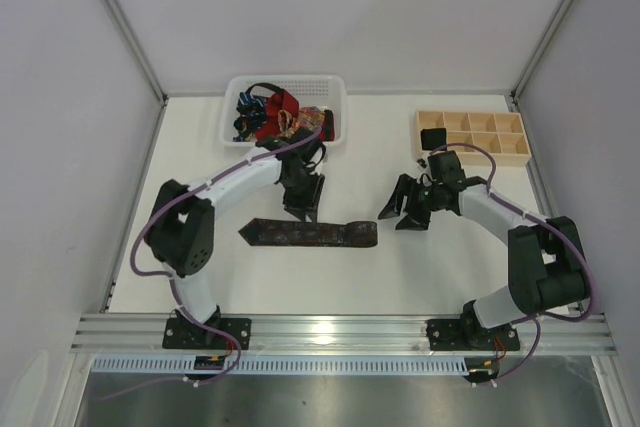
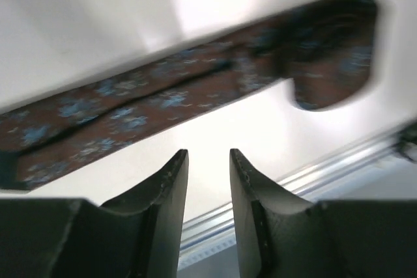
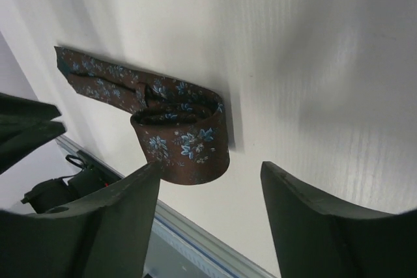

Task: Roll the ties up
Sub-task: Roll the tie

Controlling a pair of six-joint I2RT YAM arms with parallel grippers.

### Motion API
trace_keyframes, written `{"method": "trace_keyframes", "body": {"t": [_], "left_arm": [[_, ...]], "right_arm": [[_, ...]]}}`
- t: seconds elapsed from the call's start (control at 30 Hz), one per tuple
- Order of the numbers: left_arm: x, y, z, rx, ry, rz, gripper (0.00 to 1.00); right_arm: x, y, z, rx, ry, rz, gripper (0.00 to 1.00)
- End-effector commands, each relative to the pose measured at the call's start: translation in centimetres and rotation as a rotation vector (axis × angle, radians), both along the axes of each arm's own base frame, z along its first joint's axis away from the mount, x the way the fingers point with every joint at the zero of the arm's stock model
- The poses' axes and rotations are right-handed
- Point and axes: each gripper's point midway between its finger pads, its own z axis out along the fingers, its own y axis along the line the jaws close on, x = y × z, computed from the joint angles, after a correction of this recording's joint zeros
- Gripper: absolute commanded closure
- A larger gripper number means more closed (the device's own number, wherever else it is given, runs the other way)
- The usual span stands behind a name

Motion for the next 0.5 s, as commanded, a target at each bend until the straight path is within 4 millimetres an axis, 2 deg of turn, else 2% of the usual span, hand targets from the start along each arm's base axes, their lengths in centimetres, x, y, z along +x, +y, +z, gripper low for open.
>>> {"method": "trace_keyframes", "body": {"t": [0.0,0.03,0.07,0.1,0.13,0.2,0.3,0.47], "left_arm": [[-1.0,-6.1,5.8,-0.395,0.018,-0.025,0.63],[-0.2,-7.8,6.6,-0.486,-0.007,-0.032,0.64],[-0.9,-9.2,7.6,-0.577,0.052,-0.022,0.68],[-0.8,-10.0,7.7,-0.617,0.065,-0.021,0.70],[-0.5,-11.2,7.3,-0.647,0.069,-0.029,0.73],[-0.5,-12.6,7.5,-0.679,0.095,-0.035,0.80],[-0.1,-13.8,6.2,-0.672,0.119,-0.035,0.83],[-0.2,-14.1,4.4,-0.622,0.150,-0.025,0.85]], "right_arm": [[0.3,0.9,0.2,0.071,-0.033,0.052,0.29],[0.6,0.9,0.4,0.093,-0.045,0.053,0.22],[0.7,1.0,0.5,0.109,-0.048,0.049,0.17],[0.5,1.0,0.2,0.127,-0.040,0.044,0.13],[0.7,1.4,0.7,0.171,-0.056,0.052,0.02],[1.0,1.2,0.8,0.206,-0.049,0.036,0.00],[1.0,1.0,0.8,0.210,-0.083,0.051,0.00],[0.6,0.5,0.3,0.256,-0.082,0.054,0.03]]}}
